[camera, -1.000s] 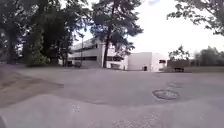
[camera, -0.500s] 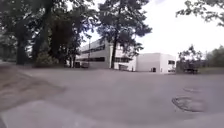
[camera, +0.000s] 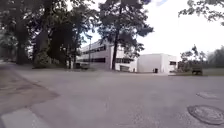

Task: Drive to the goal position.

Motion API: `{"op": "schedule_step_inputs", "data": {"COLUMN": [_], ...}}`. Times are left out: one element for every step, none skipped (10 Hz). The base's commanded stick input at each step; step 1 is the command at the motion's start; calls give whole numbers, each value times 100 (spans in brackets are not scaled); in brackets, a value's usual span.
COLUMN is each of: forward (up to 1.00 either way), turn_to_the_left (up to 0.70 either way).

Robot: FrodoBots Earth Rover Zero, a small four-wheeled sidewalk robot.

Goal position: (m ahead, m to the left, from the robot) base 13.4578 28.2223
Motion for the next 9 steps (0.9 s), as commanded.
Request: {"op": "schedule_step_inputs", "data": {"forward": [85,85,85,85,85,85,85,85,85], "turn_to_the_left": [0,0,0,24,34,34,34,34,34]}}
